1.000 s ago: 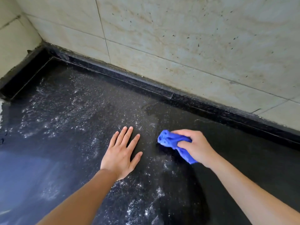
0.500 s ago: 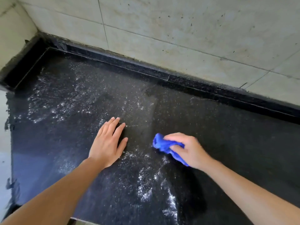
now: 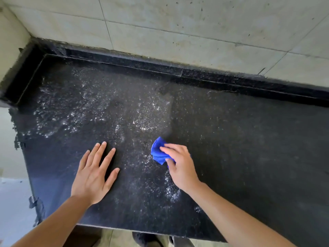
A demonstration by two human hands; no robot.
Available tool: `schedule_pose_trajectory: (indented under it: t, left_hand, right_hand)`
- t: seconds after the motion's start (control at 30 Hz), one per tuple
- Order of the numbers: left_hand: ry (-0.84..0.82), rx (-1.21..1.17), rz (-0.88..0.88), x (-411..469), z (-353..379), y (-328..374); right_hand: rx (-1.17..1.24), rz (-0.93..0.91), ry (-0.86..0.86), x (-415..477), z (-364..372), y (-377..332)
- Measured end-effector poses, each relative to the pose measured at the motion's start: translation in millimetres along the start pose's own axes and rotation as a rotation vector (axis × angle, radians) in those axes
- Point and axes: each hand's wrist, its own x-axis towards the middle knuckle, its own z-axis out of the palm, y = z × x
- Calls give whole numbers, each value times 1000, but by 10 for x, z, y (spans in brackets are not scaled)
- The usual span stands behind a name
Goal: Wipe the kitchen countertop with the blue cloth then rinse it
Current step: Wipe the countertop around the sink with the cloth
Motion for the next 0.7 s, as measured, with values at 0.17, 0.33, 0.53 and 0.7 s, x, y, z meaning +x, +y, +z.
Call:
schedule_pose_trajectory:
  t: [0.17,0.33,0.53,0.7]
  left_hand:
    - [-17,1,2,3,-18,-10]
    - [15,-14,11,-4,-14,1]
    - [25,-22,13,-11,-18,2]
    - [25,-18,19,-19,-31,1]
  right_hand:
    - [385,305,-20,-11,-755,5]
    - [-136,506,431,-14,-717,555]
    - [-53,147,174,-508,452,-421]
    - [388,280,-19,-526,-295,-304]
